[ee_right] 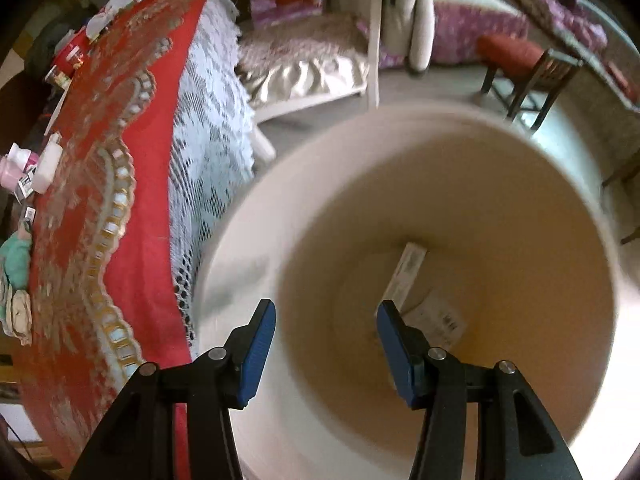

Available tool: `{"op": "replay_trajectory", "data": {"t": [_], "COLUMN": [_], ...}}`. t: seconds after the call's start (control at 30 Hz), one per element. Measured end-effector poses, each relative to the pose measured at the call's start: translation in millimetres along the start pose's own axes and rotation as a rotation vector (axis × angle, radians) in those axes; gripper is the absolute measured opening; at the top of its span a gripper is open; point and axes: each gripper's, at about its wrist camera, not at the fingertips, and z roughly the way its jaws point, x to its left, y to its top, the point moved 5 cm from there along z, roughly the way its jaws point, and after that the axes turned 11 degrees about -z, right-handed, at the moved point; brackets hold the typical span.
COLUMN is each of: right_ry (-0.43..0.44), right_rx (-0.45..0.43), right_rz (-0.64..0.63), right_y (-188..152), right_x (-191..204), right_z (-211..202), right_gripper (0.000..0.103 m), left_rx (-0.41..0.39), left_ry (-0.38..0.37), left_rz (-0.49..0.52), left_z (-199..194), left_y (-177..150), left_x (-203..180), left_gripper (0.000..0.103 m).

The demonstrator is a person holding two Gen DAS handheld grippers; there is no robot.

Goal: Collect trash
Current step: 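Move both tools away from the bucket back toward the table, then grasp the white crumpled tissue with the left tool while the right tool grasps beige crumpled paper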

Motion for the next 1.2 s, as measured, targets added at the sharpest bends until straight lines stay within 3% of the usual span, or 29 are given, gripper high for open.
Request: {"op": "replay_trajectory", "data": {"t": [0.1,0.2,0.33,0.53,0.77,0.97,1.2], "right_ry": [-0.027,-0.043,-0.051,0.08,0.266,0.341,0.36], "right_rx": [-0.041,-0.081,-0.139,-0.176,-0.148,-0.13,-0.078], "right_rz": [-0.023,-0.049,-0.114,-0.192,-0.306,-0.4,-0.452], "right_y": [5,4,9,27,42,54,47], "right_x": [2,9,33,93,187,265,314], "right_z": [-19,-38,-65,-82,-70,-65,-49], "right_gripper": [0.053,0.068,0.069,0.069,0.07,0.071,0.072], "left_rx": [-0.007,-0.015,-0.029,-0.068,-0.076,-0.048,-0.015], "left_ry": [-0.012,-0.023,-0.032,0.002,0.073,0.091,0.054], "left_rz": [-0.022,-0.051,-0.096,-0.178,-0.255,-0.299,-0.287], "left_z": [-2,-9,-22,-54,-79,-80,-64], "left_y": [5,9,14,22,18,17,31], "left_x": [7,17,39,98,172,213,229], "left_gripper": [0.068,0.068,0.068,0.068,0.068,0.068,0.068]}}
